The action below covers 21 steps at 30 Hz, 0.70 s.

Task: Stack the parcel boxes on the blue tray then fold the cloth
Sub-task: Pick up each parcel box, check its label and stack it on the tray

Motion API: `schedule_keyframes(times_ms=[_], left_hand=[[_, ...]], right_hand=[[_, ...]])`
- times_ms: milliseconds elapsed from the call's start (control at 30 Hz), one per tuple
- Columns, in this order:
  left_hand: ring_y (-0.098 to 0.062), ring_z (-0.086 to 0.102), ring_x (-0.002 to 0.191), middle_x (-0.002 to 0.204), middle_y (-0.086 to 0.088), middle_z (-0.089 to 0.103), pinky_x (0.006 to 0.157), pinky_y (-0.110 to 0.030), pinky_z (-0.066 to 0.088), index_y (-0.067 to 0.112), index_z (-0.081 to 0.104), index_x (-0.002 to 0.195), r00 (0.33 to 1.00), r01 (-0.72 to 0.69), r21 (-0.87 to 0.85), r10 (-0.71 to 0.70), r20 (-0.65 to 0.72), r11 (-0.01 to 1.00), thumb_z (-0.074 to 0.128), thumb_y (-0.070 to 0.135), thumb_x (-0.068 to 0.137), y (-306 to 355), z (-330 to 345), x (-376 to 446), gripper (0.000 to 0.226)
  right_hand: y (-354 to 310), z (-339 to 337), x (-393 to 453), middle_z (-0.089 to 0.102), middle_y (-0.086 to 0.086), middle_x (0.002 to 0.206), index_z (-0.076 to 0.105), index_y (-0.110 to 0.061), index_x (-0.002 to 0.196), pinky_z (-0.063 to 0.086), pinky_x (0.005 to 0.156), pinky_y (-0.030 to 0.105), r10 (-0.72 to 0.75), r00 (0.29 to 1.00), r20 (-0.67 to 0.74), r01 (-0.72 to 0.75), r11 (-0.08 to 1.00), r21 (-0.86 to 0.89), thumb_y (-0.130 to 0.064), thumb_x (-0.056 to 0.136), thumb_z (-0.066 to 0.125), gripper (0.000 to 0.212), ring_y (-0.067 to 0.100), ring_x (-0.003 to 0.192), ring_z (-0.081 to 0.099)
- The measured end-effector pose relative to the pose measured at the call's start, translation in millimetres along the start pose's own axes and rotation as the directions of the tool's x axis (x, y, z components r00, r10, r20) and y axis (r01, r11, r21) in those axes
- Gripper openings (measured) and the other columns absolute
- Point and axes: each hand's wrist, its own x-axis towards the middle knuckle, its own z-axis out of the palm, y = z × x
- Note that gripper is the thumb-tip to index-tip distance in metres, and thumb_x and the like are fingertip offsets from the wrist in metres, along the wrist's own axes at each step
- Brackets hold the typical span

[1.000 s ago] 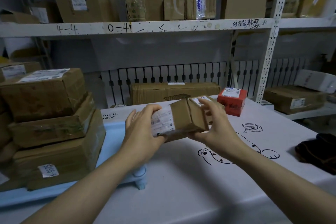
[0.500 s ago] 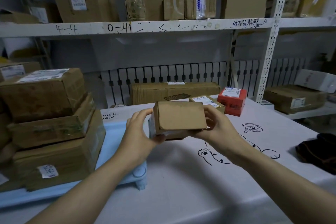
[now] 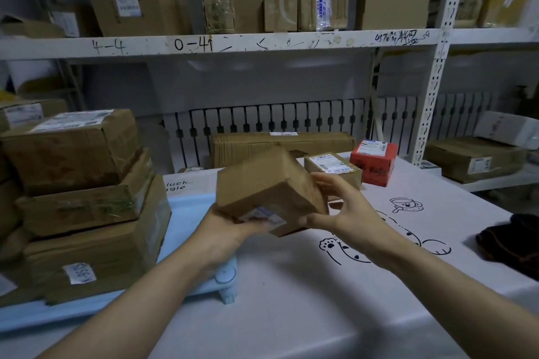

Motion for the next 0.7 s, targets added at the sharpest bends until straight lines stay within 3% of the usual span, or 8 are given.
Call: schedule_keyframes(times_ms=[133,233,300,400,500,567,633,700], left_hand=[[-0.021,0.069,0.103,0.106,-0.008,0.075,0.096,-0.031,0.051,0.008,0.069,0.105,0.995,0.095,-0.095,-0.094,0.013,0.991,0.069,-0.009,0.080,-3,0,1,0.031],[-0.032,0.064,0.111,0.110,-0.019,0.072,0.101,-0.040,0.048,0.002,0.065,0.111,0.988,0.138,-0.149,-0.147,-0.050,0.979,0.066,-0.006,0.084,-4,2,6,0.028],[-0.030,0.063,0.111,0.115,-0.018,0.070,0.100,-0.039,0.046,0.006,0.059,0.122,0.977,0.151,-0.139,-0.169,-0.127,0.979,0.076,0.007,0.080,-4,1,8,0.045],[-0.018,0.049,0.124,0.136,0.006,0.049,0.106,-0.034,0.036,0.023,0.023,0.151,0.957,0.169,-0.023,-0.170,-0.236,0.985,0.084,0.027,0.072,-1,-2,7,0.100],[-0.019,0.031,0.140,0.154,0.004,0.028,0.113,-0.038,0.030,0.026,0.009,0.154,0.952,0.041,0.203,0.023,-0.306,0.978,0.082,0.022,0.075,2,-1,4,0.107],[-0.016,0.019,0.145,0.158,0.005,0.019,0.117,-0.035,0.022,0.028,0.012,0.154,0.935,-0.094,0.456,0.236,-0.264,0.885,0.083,0.024,0.074,2,0,2,0.107],[-0.017,0.014,0.146,0.158,0.006,0.016,0.120,-0.038,0.017,0.030,0.018,0.153,0.885,-0.232,0.689,0.444,-0.144,0.687,0.083,0.025,0.073,5,3,-1,0.102],[-0.020,0.014,0.146,0.157,0.004,0.019,0.120,-0.044,0.015,0.031,0.026,0.151,0.823,-0.327,0.820,0.568,0.003,0.470,0.083,0.026,0.071,7,7,0,0.098]], right_hand=[[0,0,-1,0.062,-0.003,0.115,0.057,-0.035,0.112,0.052,0.081,0.021,0.044,0.999,-0.009,-0.043,0.998,0.048,-0.010,0.069,0.087,0.059,0.010,0.103,0.062],[0,3,0,0.063,-0.002,0.108,0.058,-0.029,0.109,0.051,0.079,0.023,0.030,0.997,-0.076,-0.024,0.997,0.078,-0.007,0.068,0.087,0.055,0.013,0.101,0.060],[-1,4,0,0.062,-0.003,0.106,0.057,-0.026,0.110,0.049,0.071,0.015,0.007,0.992,-0.125,0.003,0.997,0.082,-0.003,0.068,0.084,0.055,0.010,0.097,0.058],[2,5,1,0.060,-0.003,0.106,0.055,-0.025,0.113,0.047,0.065,0.009,-0.027,0.983,-0.181,0.038,0.998,0.058,0.000,0.070,0.081,0.056,0.005,0.093,0.056],[5,4,1,0.059,-0.004,0.107,0.055,-0.025,0.115,0.049,0.068,0.011,-0.052,0.977,-0.206,0.056,0.998,0.012,0.000,0.070,0.081,0.058,0.006,0.095,0.056],[7,5,3,0.056,-0.005,0.110,0.054,-0.028,0.114,0.054,0.077,0.023,-0.077,0.972,-0.222,0.071,0.997,-0.032,-0.002,0.068,0.082,0.060,0.008,0.099,0.055],[8,7,3,0.053,-0.007,0.112,0.053,-0.034,0.110,0.056,0.082,0.034,-0.113,0.966,-0.231,0.097,0.992,-0.081,-0.004,0.064,0.084,0.063,0.006,0.099,0.054],[7,10,4,0.051,-0.008,0.112,0.051,-0.042,0.105,0.053,0.082,0.029,-0.173,0.959,-0.225,0.139,0.978,-0.159,-0.005,0.063,0.085,0.066,0.002,0.097,0.052]])
